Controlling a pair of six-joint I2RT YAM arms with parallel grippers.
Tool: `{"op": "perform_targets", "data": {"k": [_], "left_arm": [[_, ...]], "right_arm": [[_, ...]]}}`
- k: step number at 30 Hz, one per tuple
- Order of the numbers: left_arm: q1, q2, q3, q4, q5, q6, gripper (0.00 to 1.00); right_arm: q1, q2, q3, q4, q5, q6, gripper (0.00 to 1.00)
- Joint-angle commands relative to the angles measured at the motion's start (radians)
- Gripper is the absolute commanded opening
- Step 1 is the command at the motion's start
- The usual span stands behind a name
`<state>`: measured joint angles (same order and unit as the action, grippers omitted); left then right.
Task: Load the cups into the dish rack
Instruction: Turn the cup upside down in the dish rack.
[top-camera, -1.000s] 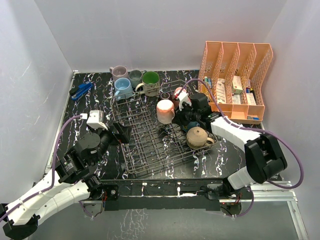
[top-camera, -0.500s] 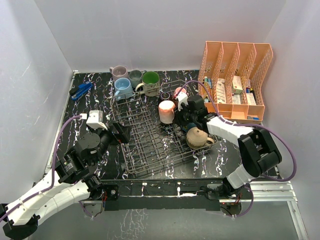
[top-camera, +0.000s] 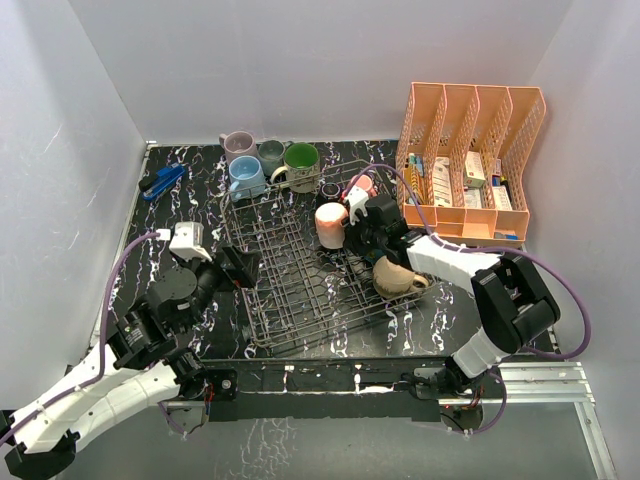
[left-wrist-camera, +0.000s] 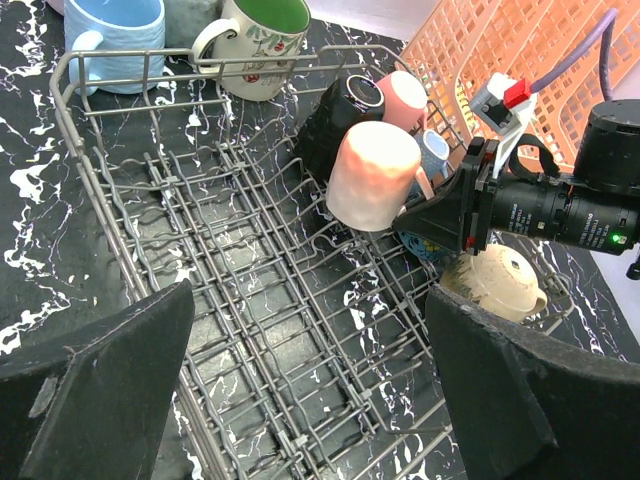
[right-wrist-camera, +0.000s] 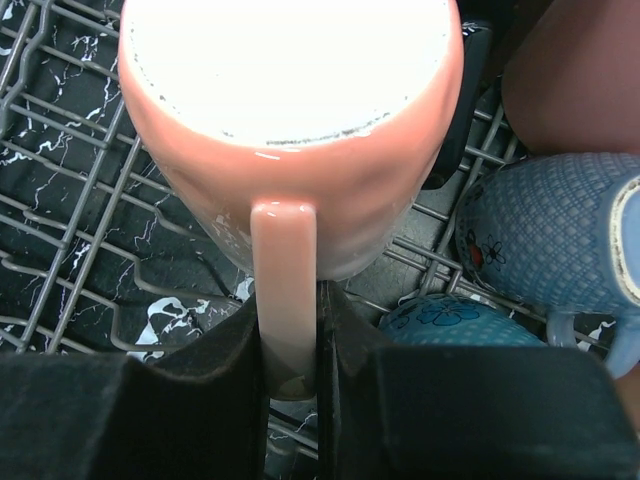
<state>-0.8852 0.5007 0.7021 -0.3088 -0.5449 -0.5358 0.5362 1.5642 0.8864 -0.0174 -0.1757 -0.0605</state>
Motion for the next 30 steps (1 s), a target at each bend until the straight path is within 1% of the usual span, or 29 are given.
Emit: {"op": "perform_targets", "data": {"k": [1,6,11,19,22,30], "left_arm": [[0.003,-0.026,-0.008,-0.021,-0.031,-0.005,0.97],[0.003,-0.032,-0.014,-0.017,-0.034,-0.006,0.97],[0.003,-0.027,-0.010,-0.020,-0.027,-0.010,0.97],[0.003,-0.046,-0.011,-0.030,-0.027,-0.020,0.97],[0.002,-0.049,-0.013,-0.030,-0.026,-0.024,0.97],[0.003,-0.048,-0.008,-0.030,-0.023,-0.024,0.97]], "right_arm": [[0.005,-0.032,0.004,0.168,0.079,-0.005,0.09],[0.005,-0.045,-0.028,0.178,0.047,-0.018,0.18],[0.007,-0.043,-0.034,0.176,0.023,-0.021,0.19],[0.007,-0.044,-0.033,0.169,-0.001,-0.026,0.26],[0.007,-0.045,-0.032,0.165,-0.013,-0.030,0.30],[0.007,-0.060,-0.033,0.154,-0.036,-0.037,0.33]]}}
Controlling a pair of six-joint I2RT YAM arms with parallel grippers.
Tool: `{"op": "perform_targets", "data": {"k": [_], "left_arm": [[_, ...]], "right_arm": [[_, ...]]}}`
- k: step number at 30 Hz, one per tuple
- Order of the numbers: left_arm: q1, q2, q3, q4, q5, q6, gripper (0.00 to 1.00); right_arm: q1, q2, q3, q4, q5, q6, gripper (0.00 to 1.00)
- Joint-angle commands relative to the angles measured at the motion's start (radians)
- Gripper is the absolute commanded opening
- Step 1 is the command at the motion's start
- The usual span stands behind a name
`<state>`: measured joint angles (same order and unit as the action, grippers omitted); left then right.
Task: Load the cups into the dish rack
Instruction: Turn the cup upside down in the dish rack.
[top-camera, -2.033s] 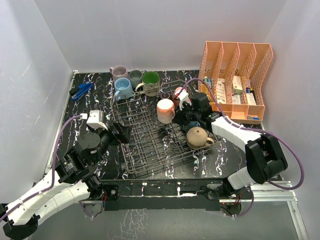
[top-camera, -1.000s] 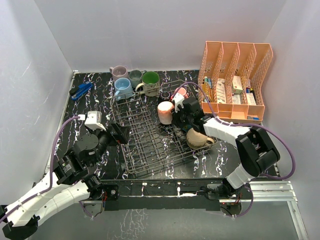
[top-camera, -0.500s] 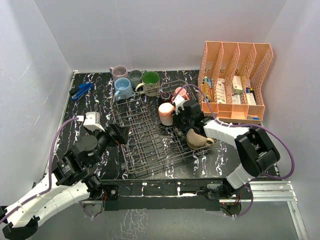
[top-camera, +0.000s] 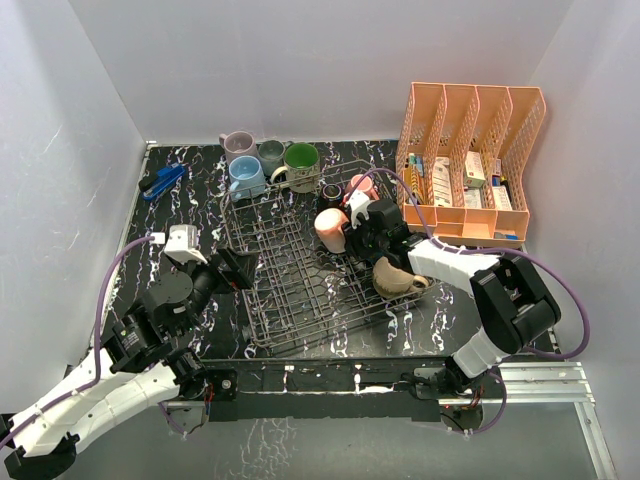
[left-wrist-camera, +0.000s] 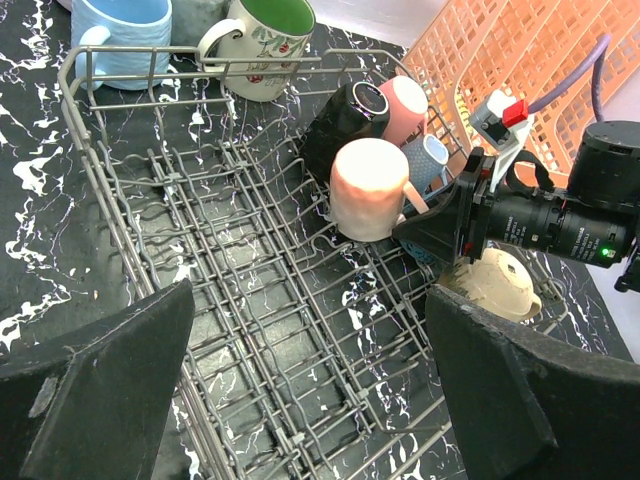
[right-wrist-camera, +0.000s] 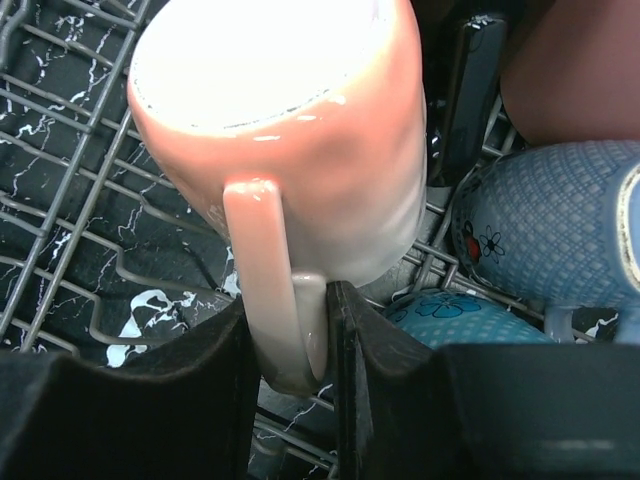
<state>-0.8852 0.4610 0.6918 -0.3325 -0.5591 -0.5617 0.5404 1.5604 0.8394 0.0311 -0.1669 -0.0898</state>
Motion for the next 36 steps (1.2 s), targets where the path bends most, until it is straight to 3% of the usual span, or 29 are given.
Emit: {"op": "perform_targets", "data": {"k": [1,22,25,29,33,36], "left_arm": [[0.002,-0.008,0.004,-0.007,-0.007,0.001,0.97],[0.003,0.045,0.042,0.009,0.008,0.030,0.97],[0.003,0.054,0.051,0.006,0.016,0.034,0.97],[0.003,0.092,0.076,0.009,0.039,0.053,0.97],[0.002,0.177,0.136,-0.003,0.050,0.094,0.97],[0.003,0.275,0.213,-0.028,0.048,0.139,0.97]], "right_arm": [[0.003,-0.060,0.014,0.102,-0.051,-0.010,0.34],[-0.007,-0.147,0.058,0.015,-0.085,-0.067,0.36],[-0.044,-0.172,0.095,-0.049,-0.222,-0.111,0.42],[-0.144,-0.227,0.131,-0.118,-0.530,-0.164,0.55],[-0.269,-0.301,0.110,-0.127,-0.827,-0.175,0.60],[-0.338,-0.360,0.083,-0.149,-0.933,-0.211,0.61]]}}
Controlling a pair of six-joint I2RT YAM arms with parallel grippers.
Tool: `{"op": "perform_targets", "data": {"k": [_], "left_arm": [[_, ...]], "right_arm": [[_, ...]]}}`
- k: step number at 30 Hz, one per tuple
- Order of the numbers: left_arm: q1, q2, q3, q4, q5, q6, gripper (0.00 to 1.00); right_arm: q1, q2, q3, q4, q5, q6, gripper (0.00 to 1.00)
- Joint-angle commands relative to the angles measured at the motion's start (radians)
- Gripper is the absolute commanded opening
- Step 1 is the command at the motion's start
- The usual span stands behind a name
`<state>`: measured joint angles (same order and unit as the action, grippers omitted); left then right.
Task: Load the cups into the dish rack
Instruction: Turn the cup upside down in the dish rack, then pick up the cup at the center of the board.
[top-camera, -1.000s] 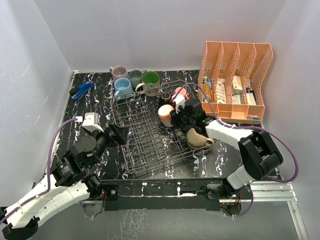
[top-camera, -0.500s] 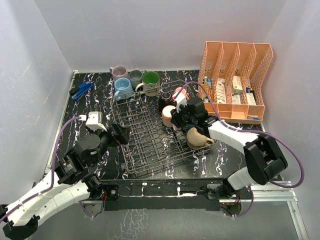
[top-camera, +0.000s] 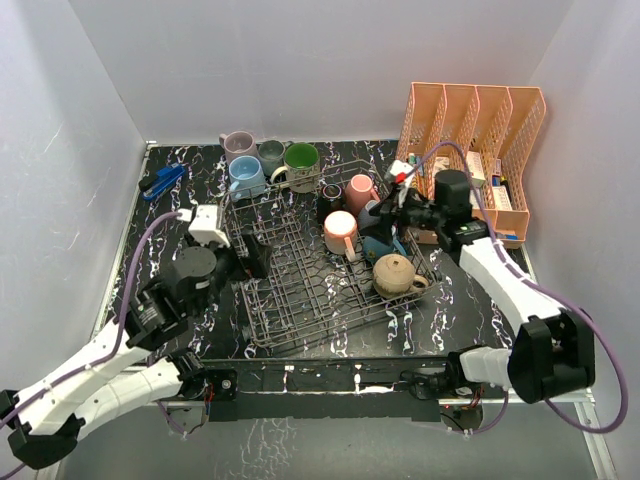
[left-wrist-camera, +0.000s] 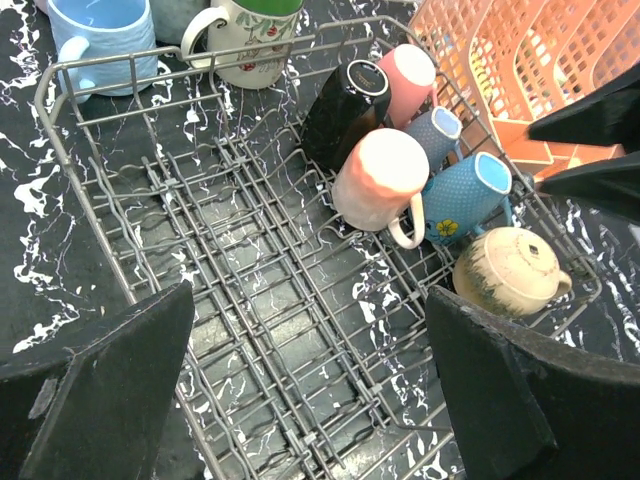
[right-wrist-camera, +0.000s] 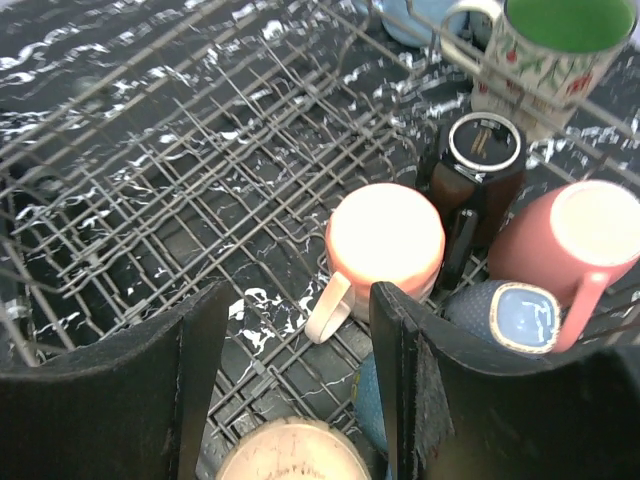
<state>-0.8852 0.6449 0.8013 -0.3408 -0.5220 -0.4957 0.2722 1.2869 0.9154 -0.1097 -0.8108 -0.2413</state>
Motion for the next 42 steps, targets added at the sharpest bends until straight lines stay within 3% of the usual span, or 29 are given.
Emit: {"op": "perform_targets", "data": {"k": [1,6,12,16,22,27,35,42], "left_arm": [[0.003,0.144,0.136,-0.030,0.008,0.094,0.97],[0.055,0.367,0.319,-0.093,0.035,0.212,0.96],[0.359,0.608,0.515,-0.146,0.418,0.258,0.90],[0.459,0.769,0.638,-0.176,0.475,0.319,0.90],[0.649,1.022,0.815,-0.175,0.583,0.381,0.81],[0.720,1.187,0.954,-0.171,0.571,0.409,0.78],[0.817,1.397,1.162,-0.148,0.617,0.479,0.57],[0.828,1.525,1.308,-0.162,0.670,0.471,0.53]], "right_arm": [[-0.092,-0.108,-0.004,-0.015,-0.303,-0.069,0.61],[-0.221,-0.159,-0.058,-0.029,-0.401,-0.090,0.61],[-0.359,-0.237,-0.100,-0.009,-0.506,-0.056,0.61],[-0.405,-0.276,-0.138,0.039,-0.525,-0.013,0.61],[-0.418,-0.277,-0.140,0.053,-0.492,0.010,0.61],[-0.420,-0.277,-0.147,0.064,-0.485,0.019,0.61],[-0.421,-0.270,-0.157,0.071,-0.470,0.012,0.61],[-0.423,-0.249,-0.161,0.071,-0.472,0.003,0.61]]}}
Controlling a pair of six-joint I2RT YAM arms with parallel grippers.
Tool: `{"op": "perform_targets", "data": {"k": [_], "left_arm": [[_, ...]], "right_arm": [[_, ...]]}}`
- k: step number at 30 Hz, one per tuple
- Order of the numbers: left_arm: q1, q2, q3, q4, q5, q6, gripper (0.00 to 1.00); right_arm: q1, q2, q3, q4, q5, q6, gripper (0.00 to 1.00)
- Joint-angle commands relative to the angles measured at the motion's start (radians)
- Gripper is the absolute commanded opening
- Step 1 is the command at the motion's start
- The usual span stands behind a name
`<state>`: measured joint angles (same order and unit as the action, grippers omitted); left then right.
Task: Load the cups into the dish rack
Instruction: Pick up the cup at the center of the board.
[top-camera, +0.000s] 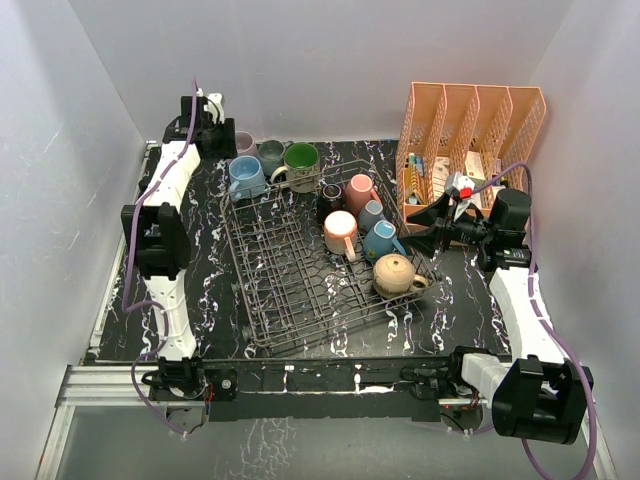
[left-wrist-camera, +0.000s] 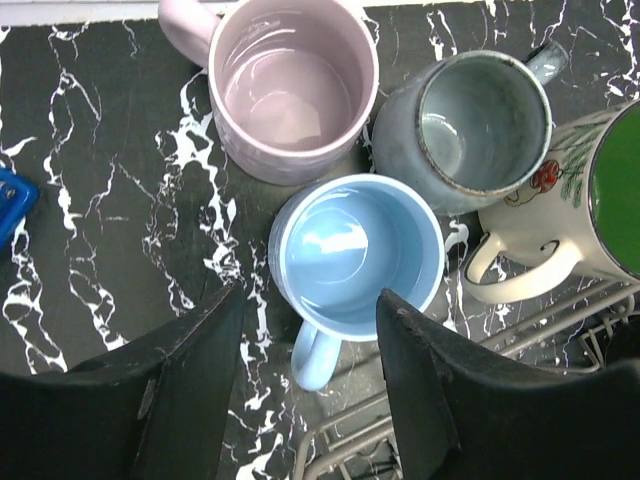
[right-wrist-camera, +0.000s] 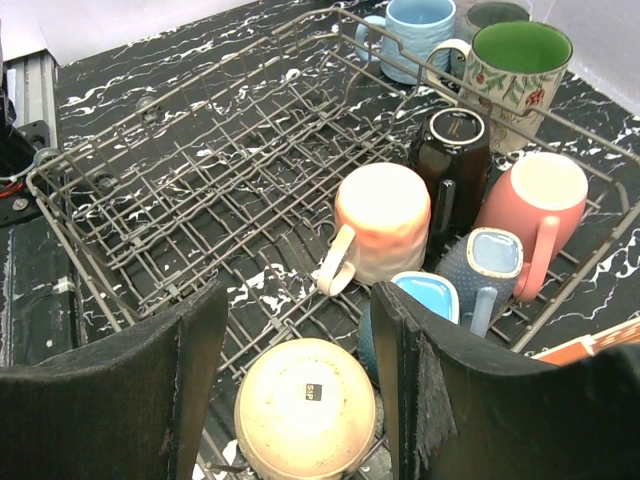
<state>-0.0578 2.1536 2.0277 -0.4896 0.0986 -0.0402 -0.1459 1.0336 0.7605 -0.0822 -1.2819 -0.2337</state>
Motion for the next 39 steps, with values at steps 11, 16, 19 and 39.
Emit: {"op": "perform_targets", "data": {"k": [11,16,19,39], "left_arm": [[0.024,0.099,0.121,-0.043,0.076,0.072,0.46],[0.027,0.145,0.148,-0.078,0.072,0.086,0.40],[0.029,0.169,0.156,-0.086,0.065,0.093,0.40],[0.041,0.292,0.252,-0.091,0.093,0.021,0.01]], "right_arm": [[-0.020,0.018,-0.012,0.045,-0.008,-0.010,0.61],[-0.024,0.023,-0.015,0.050,-0.013,-0.009,0.61],[-0.028,0.029,-0.018,0.054,-0.017,-0.006,0.61],[-0.035,0.052,-0.024,0.064,-0.024,-0.001,0.62]]}}
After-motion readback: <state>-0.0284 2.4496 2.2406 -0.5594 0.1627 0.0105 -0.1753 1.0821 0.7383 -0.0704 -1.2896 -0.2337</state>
